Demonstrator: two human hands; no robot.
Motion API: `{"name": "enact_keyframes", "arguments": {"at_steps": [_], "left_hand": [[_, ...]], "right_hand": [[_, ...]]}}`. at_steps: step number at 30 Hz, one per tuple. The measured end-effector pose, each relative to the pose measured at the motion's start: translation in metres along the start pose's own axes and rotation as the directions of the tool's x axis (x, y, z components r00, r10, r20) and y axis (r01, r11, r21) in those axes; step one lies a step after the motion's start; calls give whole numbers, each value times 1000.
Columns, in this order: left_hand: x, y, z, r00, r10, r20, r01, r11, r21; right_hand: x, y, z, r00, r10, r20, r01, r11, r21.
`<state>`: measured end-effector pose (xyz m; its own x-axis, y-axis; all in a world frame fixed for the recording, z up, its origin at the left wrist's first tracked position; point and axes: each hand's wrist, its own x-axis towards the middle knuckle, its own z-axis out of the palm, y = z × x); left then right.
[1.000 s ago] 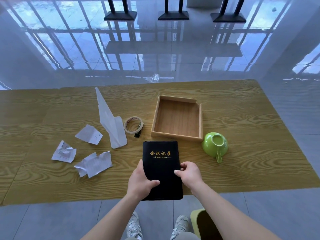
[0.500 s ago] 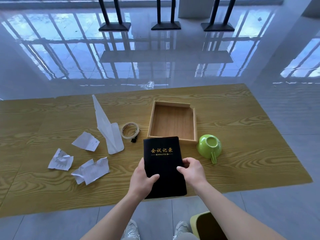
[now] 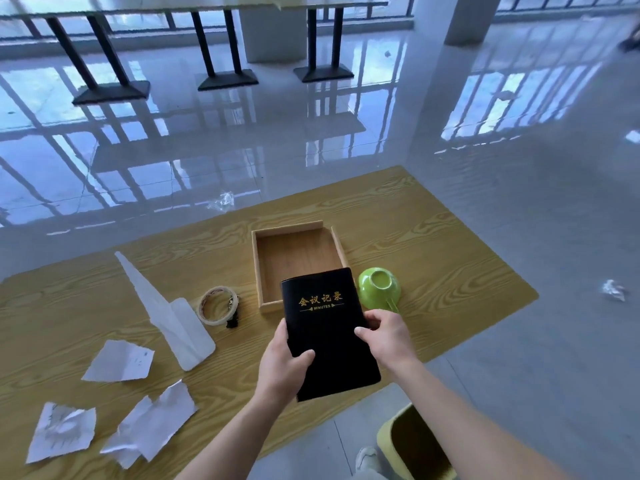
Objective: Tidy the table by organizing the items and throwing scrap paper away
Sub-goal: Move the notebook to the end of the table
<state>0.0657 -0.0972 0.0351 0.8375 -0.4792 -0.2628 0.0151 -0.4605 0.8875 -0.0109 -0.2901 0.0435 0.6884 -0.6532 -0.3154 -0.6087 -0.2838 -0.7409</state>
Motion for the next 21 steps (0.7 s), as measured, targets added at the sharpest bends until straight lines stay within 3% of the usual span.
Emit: {"name": "enact_keyframes", "arguments": {"at_steps": [9,21], "left_hand": [[24,42,34,983,115,144,-115,993,-5],[84,125,156,981,128,148,-123,991,-43]], "right_hand": [[7,26,-53,987,99,-124,-82,987,137],[98,77,-159,967,157,-201,-119,975,186]]}}
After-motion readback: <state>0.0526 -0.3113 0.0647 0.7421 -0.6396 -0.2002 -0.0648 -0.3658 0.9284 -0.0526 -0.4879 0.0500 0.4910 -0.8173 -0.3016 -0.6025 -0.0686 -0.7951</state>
